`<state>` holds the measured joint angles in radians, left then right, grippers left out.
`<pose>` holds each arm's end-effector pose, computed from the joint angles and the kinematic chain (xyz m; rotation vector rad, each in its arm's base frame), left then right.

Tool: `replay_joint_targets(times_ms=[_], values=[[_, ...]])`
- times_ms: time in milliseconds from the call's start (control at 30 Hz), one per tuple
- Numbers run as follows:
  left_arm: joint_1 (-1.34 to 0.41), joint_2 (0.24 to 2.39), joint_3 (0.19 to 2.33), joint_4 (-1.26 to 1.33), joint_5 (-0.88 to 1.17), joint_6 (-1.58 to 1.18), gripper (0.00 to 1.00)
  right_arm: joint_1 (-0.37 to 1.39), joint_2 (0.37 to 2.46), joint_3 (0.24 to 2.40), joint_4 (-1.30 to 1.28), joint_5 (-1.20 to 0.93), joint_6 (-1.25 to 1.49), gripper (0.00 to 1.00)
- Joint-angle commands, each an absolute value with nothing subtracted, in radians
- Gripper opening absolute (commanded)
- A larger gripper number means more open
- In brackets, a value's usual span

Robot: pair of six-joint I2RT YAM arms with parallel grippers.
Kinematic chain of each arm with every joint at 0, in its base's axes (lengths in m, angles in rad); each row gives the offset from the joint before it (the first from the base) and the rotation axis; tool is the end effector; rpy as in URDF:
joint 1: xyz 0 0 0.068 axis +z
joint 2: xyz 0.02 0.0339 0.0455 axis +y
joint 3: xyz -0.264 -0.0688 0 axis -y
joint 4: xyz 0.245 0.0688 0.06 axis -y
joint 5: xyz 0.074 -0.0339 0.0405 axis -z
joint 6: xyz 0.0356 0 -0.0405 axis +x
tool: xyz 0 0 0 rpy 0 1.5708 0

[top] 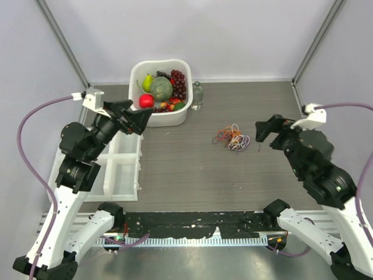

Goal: Untangle the cables

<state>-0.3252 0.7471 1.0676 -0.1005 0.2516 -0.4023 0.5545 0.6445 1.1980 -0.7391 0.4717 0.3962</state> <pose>0.1353 -0.0550 0.4507 0.1650 1.3914 -0.7782 0.0848 0.0335 0.4324 0.2048 1.7323 0.2840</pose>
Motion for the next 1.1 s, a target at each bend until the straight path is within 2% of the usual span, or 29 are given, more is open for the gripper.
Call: replay_joint_targets(times_ms=[0,267,433,567,700,733,867,967,1067], values=[[-0.321,0.825,1.043,-0.115,0.307,-0.402,1.00,0.557,0.756,1.155,-0.689,0.436,0.453,1.00],[-0.321,0.988,1.029,-0.112,0.448,-0.494,1.00,0.514,0.960,1.011,-0.502,0.482,0.520,1.00],[-0.334,1.159,1.110,-0.123,0.632,-0.558,0.98,0.186,1.060,0.917,-0.377,0.123,0.597,1.00],[-0.383,1.241,1.164,-0.178,0.686,-0.534,0.97,0.085,1.164,0.888,-0.327,0.112,0.559,0.98],[-0.428,1.265,1.114,-0.155,0.709,-0.531,0.95,0.063,1.303,0.888,-0.267,0.052,0.513,0.96],[-0.431,1.270,1.106,-0.156,0.728,-0.531,0.94,0.063,1.334,0.897,-0.250,-0.030,0.499,0.95],[-0.469,1.264,1.077,-0.196,0.700,-0.474,0.93,0.077,1.474,0.919,-0.195,-0.210,0.437,0.83],[-0.483,1.270,1.069,-0.218,0.689,-0.456,0.93,0.127,1.546,0.922,-0.163,-0.223,0.373,0.79],[-0.486,1.292,1.074,-0.224,0.687,-0.454,0.91,0.234,1.575,0.925,-0.172,-0.172,0.309,0.69]])
